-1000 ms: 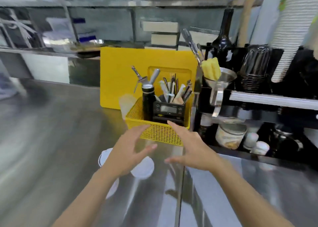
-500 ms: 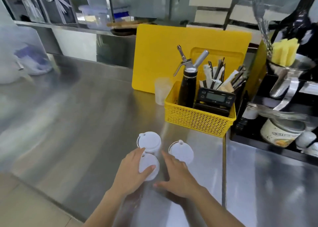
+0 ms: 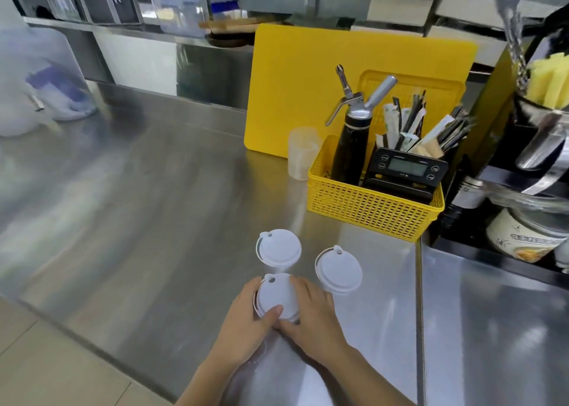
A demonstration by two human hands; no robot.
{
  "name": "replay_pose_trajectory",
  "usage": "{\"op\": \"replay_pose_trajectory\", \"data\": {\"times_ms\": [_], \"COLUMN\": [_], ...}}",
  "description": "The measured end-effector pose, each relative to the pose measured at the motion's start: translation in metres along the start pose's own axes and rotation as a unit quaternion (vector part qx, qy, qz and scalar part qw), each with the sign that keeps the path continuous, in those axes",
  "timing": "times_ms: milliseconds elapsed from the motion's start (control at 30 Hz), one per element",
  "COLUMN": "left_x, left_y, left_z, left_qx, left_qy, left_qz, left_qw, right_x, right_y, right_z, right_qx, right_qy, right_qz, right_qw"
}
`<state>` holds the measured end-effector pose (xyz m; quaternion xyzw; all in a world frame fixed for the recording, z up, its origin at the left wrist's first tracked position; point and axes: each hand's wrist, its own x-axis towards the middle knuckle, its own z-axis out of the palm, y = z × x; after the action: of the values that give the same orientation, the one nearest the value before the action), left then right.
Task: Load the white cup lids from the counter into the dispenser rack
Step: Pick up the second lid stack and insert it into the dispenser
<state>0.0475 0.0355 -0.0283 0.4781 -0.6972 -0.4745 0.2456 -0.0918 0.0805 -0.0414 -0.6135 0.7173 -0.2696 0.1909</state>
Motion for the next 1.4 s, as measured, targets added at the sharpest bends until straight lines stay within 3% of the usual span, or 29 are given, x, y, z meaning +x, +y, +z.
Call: {"op": "replay_pose_trajectory", "data": {"times_ms": [133,333,500,833,1167,1400], "left_x": [-0.001,0.01,0.017,0.008,0.001,0.034], "left_y": [0.024,0.091,0.159,0.319,0.459,0.504], "left_z": [0.004,0.029,0.076,0.21,0.342,0.399], "left_qx": [-0.023,0.013,0.01,0.026,0.027,0.142], "left_qy": [0.021,0.029,0.004,-0.038,-0.072,-0.102], "left_qz": [0.028,0.133,0.219,0.41,0.493,0.459], "left_qw": [0.999,0.991,0.976,0.911,0.866,0.871], "right_x": [-0.005,-0.013,-0.035,-0.108,-0.167,-0.159], "right_y": [-0.004,0.01,0.039,0.116,0.2,0.243], "right_z": [-0.027,-0.104,-0.182,-0.359,-0.518,-0.588], "right_qx": [0.034,0.109,0.055,-0.038,-0.166,-0.188], "right_qy": [0.045,0.113,0.218,0.374,0.414,0.304], "right_qz": [-0.011,0.005,-0.014,-0.033,-0.023,0.058], "right_qw": [0.998,0.988,0.974,0.926,0.894,0.932]}}
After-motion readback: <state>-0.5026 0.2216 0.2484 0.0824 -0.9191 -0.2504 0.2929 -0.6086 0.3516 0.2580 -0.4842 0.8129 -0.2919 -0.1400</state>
